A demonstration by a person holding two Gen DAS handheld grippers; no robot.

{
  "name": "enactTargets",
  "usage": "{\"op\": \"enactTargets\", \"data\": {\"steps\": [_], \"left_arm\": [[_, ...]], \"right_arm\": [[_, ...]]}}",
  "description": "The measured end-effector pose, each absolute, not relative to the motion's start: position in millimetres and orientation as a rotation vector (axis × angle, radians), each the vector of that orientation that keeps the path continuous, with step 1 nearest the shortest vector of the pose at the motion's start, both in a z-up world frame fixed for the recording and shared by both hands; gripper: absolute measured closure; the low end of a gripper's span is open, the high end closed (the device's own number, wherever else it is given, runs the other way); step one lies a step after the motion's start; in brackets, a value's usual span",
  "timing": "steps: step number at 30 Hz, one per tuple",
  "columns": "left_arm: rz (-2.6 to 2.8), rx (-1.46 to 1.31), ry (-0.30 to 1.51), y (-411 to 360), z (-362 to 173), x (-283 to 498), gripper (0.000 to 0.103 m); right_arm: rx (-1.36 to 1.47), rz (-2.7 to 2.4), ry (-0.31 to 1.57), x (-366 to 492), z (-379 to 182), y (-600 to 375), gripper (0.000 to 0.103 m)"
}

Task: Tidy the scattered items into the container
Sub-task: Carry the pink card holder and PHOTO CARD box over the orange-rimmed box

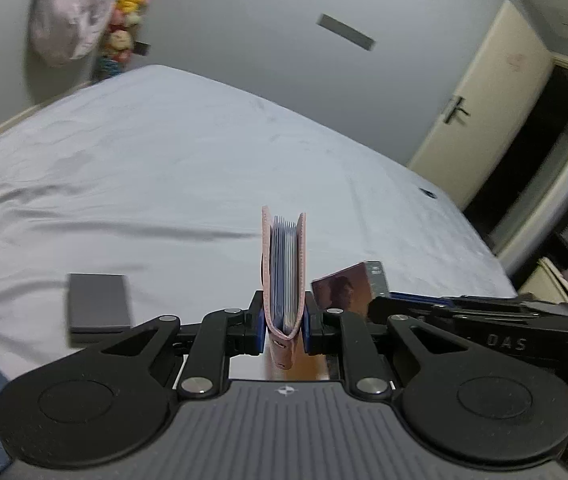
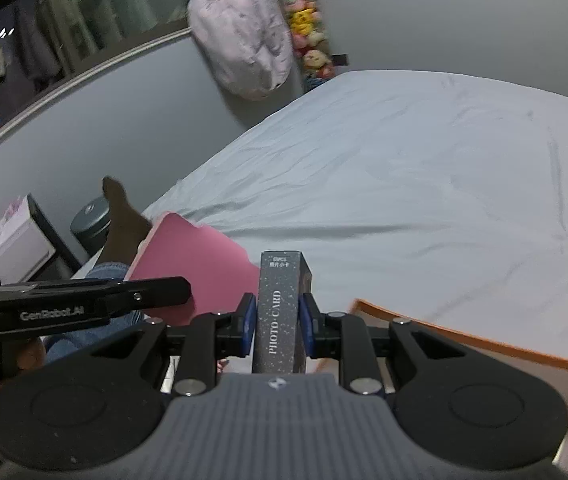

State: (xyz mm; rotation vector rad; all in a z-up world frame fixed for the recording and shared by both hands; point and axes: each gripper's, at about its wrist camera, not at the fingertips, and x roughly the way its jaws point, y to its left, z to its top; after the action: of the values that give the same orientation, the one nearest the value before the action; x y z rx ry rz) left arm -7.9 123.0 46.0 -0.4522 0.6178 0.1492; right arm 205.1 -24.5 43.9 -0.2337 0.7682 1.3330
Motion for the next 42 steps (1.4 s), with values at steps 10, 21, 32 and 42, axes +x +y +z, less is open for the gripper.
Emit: {"op": "enactTargets", "data": {"steps": [10,21,32,42], "left_arm": [[0.005,-0.391,0.7,77,33,39,0.084],[0.037,-0.196,0.853,28,-11,84,0.084],[0.143,-0.05,0.974,0,-41,99,0.084],[0.181,0.029,0.998,-11,-53,100,0.083]], "right_arm": [[-0.159,1.197,0.8,234,37,-69,0.078],[-0.067,1.088,0.969,280,-19,-71,0.078],[0.015,1.077,1.094,300,-59,-64,0.078],[-0.016,1.093,1.111,290,-67,-52,0.078]]}}
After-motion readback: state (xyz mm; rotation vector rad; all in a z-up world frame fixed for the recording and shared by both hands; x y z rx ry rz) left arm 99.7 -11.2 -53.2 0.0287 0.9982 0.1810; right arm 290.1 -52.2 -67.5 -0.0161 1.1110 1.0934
